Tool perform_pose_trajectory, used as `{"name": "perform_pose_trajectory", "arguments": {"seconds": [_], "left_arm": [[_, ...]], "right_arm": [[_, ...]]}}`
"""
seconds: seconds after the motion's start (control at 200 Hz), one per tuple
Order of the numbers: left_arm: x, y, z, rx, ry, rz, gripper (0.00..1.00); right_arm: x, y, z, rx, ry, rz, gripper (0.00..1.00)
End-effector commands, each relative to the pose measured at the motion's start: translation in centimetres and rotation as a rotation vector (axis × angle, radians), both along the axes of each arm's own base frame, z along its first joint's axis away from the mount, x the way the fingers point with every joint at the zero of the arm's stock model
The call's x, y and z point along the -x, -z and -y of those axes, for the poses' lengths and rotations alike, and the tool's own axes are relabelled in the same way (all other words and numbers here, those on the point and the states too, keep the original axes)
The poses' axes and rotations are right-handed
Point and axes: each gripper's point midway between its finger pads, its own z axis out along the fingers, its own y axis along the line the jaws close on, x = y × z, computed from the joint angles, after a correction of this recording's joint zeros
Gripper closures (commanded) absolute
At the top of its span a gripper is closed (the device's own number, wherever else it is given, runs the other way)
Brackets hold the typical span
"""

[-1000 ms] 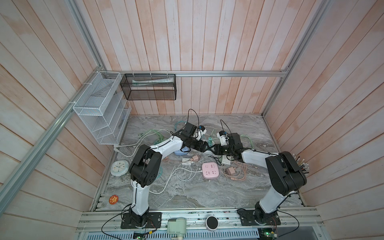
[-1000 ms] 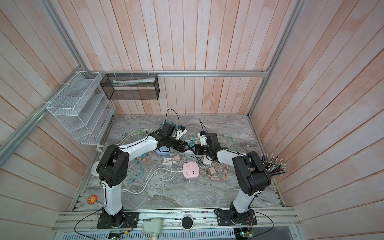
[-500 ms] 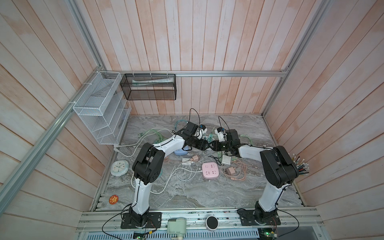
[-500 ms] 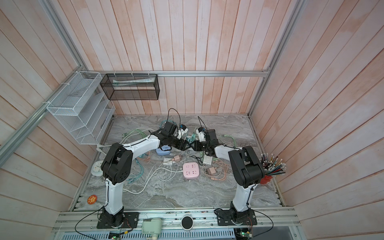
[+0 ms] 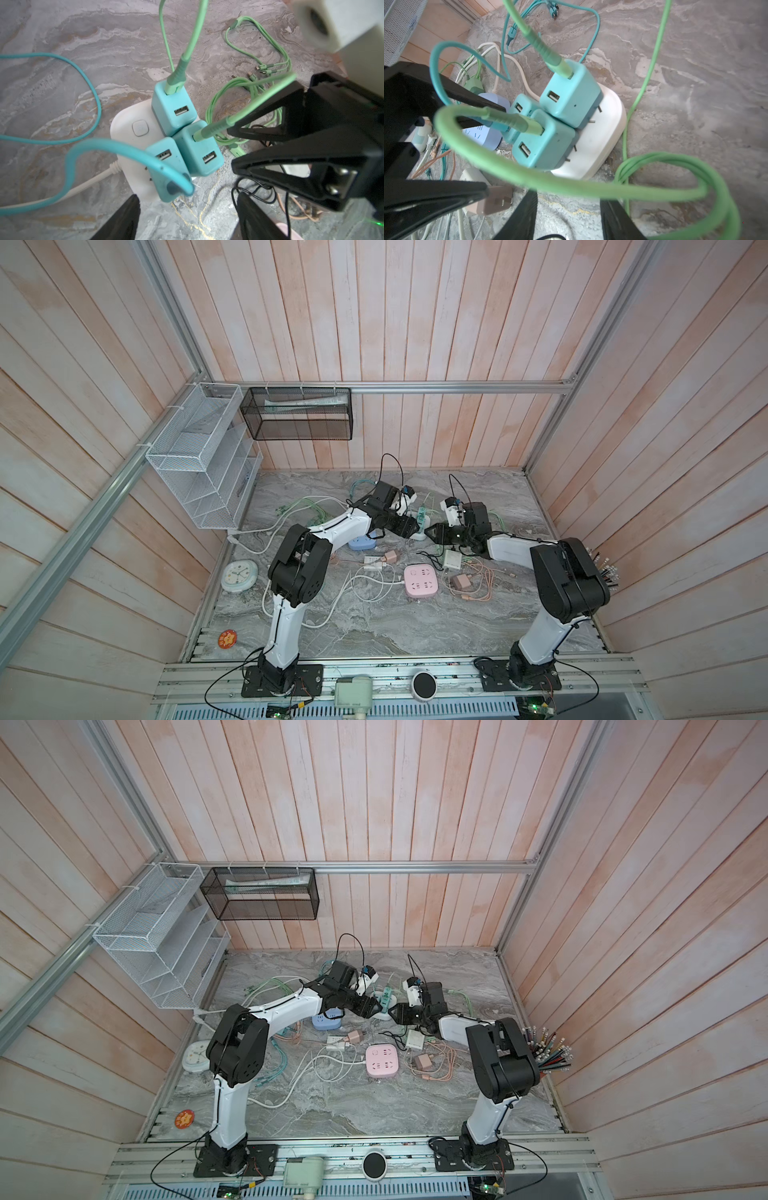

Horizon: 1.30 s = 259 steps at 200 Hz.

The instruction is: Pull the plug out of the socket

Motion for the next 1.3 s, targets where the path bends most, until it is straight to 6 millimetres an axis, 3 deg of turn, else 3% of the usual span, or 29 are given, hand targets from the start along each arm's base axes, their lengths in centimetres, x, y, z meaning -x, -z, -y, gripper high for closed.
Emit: {"name": "perform_pose_trajectory", "arguments": {"seconds": [0.0, 0.21, 0.675, 1.095, 1.29], "left_arm": [[-0.5, -0.3, -0.5, -0.02, 0.07, 0.097, 0.24], [-0.9, -1.3, -0.1, 0.013, 0.205, 0.153, 0.17], [-0.4, 0.9, 0.6, -0.005, 0.495, 0.241, 0.15], [-1.2, 2.4, 1.3, -0.029, 0.577, 0.374, 0.15], [-0.9, 2.6, 2.7, -0.049, 0.563, 0.383, 0.19]], "right_arm": [[-0.2, -1.8, -0.4, -0.034, -0.02, 0.042, 0.49], [-0.8, -1.8, -0.6, -0.047, -0.027, 0.041, 0.47], [-1.5, -1.2, 0.5, -0.049, -0.005, 0.009, 0.48], [-1.1, -0.9, 0.9, -0.021, -0.002, -0.022, 0.48], [-1.3, -0.9, 0.8, -0.008, -0.009, -0.035, 0.48]]}}
